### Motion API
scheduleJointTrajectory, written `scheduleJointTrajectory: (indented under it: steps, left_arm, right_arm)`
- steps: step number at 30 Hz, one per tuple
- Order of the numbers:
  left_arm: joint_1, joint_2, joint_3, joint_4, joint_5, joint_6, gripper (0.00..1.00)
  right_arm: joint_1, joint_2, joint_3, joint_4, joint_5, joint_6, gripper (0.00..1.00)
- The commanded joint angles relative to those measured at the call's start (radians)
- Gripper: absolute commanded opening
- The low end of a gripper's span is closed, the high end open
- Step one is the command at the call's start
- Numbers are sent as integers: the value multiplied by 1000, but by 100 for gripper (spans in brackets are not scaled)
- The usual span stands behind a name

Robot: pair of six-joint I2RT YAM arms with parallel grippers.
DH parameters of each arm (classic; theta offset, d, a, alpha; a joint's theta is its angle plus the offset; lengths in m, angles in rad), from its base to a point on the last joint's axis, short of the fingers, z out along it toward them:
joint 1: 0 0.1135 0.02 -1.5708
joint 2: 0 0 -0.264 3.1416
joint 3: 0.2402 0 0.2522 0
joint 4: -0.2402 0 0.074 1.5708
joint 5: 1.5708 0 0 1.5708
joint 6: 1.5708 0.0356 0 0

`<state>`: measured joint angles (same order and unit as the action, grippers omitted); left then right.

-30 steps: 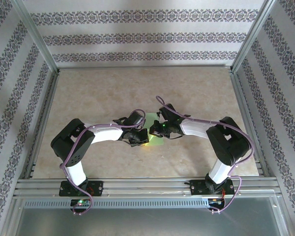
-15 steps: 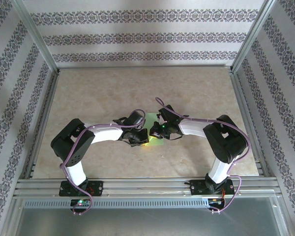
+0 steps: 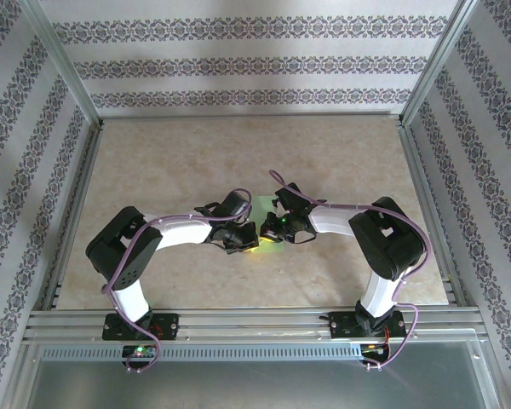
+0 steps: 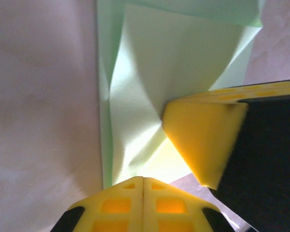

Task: Fold a paper plane with a square sheet of paper (pick it up from the middle)
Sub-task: Fold the triangle a second time at the center of the table.

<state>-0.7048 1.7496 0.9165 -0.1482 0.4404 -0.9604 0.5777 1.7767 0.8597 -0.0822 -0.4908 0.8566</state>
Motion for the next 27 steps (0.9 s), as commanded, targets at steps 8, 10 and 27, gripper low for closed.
scheduleJointTrajectory:
  steps: [8,10,27]
  left_arm:
    - [13,36,7,-20,-2,40,4]
    - [13,38,-3,-28,-6,43,3]
    - [22,-160,-57,-38,-39,72,3]
  right_arm:
    - [-14,56,-19,-43,32,-12,3]
    - [-14,59,-16,-47,32,-11,3]
    - [-16,72,-11,-51,40,-5,3]
